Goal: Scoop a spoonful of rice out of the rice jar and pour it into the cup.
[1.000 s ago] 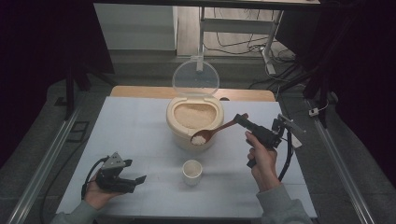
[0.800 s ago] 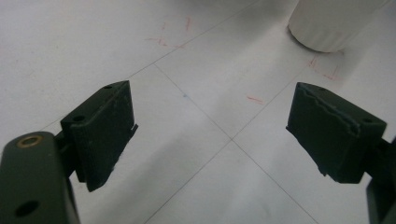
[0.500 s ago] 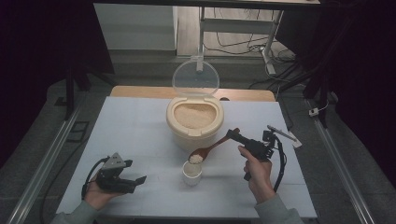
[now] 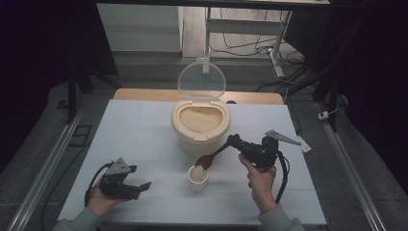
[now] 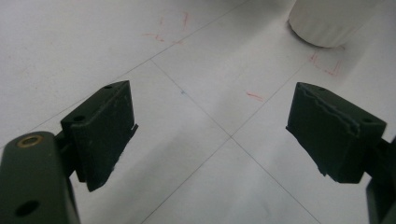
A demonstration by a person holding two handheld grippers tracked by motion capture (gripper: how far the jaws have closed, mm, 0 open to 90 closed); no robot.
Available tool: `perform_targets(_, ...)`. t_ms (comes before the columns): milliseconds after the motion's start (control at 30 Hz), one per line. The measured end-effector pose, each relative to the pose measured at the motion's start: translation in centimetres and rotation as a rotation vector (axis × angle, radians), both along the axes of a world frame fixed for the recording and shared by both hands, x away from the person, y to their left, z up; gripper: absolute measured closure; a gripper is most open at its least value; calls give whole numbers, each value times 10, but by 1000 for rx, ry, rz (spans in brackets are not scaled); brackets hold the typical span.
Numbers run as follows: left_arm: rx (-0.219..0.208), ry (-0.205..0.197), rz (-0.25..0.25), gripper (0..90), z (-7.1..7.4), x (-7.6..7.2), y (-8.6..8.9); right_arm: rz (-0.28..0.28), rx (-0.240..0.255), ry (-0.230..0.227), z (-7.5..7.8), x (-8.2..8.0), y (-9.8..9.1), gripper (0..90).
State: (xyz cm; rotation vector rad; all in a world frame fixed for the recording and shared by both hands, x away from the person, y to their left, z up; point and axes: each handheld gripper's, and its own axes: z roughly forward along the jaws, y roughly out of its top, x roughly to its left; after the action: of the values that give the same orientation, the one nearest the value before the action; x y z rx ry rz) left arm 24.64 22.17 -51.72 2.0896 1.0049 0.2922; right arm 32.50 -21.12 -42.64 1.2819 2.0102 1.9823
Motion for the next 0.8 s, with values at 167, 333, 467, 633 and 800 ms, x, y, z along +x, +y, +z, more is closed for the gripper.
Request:
perform_targets(167, -2, -2, 2, 151, 0, 0, 0, 44, -67, -139, 9, -12, 8, 832)
perform_targets(333, -1, -3, 3, 151, 0, 0, 0, 66, -70, -202, 13, -18, 9, 832)
perform_targets(467, -6, -7, 10, 151, 0, 0, 1, 70, -40, -219, 11, -19, 2, 832)
perform_targets(633, -10, -8, 18, 148, 0, -1, 2, 69, -4, -234, 9, -21, -9, 832)
perform_targets(800, -11, -11, 24, 141, 1, -1, 2, 63, 8, -246, 12, -22, -17, 832)
